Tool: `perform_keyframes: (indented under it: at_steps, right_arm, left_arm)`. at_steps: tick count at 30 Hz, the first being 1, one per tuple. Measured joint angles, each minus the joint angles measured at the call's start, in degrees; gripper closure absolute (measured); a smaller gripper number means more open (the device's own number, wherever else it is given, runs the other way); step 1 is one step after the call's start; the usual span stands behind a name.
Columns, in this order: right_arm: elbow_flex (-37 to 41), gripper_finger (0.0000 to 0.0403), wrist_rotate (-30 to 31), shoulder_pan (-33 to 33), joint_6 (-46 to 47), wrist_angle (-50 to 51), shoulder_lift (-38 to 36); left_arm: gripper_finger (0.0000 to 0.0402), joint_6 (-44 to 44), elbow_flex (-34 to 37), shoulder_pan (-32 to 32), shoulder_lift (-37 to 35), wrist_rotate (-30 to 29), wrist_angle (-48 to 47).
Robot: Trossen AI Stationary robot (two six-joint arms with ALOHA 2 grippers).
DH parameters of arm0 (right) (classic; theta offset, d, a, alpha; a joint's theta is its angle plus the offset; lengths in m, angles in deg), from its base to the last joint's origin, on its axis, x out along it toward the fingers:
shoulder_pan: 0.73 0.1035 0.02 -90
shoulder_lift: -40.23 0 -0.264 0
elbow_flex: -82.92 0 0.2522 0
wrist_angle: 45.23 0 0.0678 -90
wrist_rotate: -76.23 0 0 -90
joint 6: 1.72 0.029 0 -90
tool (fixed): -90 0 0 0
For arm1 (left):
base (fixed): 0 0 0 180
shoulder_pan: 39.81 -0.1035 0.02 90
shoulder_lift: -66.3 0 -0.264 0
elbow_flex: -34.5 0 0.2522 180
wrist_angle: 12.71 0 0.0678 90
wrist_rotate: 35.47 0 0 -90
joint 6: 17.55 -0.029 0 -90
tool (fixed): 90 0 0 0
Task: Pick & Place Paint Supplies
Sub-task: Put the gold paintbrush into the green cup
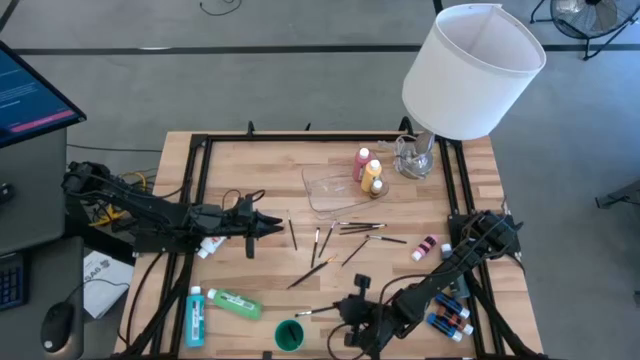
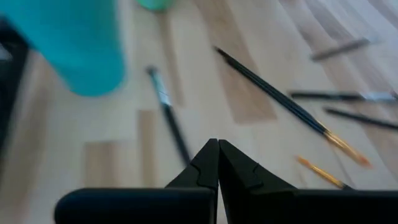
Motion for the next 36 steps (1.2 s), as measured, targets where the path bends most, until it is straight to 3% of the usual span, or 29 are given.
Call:
perform_keyframes:
  at_steps: [7,10,13,19,25,36]
  right_arm:
    - [2.1,0.0403,-3.1,-0.4,-8.8,-14.8,-0.2]
    - [8.4,0.0403,-6.6,-0.4,-12.7,-30.0,-0.9]
    - [15.4,0.0403,-6.4,-0.3,-13.2,-44.7,-1.4]
    - [23.2,0.0403,-3.9,-1.9,-13.2,-59.9,-2.8]
    - [23.5,0.0403,-5.5,-3.7,-9.8,-55.7,-4.8]
    - [20.0,0.0403,-5.8,-8.2,9.1,-29.3,-7.1]
  left_arm:
    - [0.0401,0.0,0.0,0.0,0.0,0.0,0.0]
    - [0.0401,0.0,0.0,0.0,0.0,0.0,-0.1]
    - [0.0401,0.0,0.0,0.0,0.0,0.0,-0.6]
    - [0.0401,0.5,0.0,0.0,0.0,1.5,-0.7]
    - [0.0401,0.5,0.0,0.0,0.0,1.5,-0.7]
    - [0.0401,1.7,0.0,0.5,0.0,1.5,-0.7]
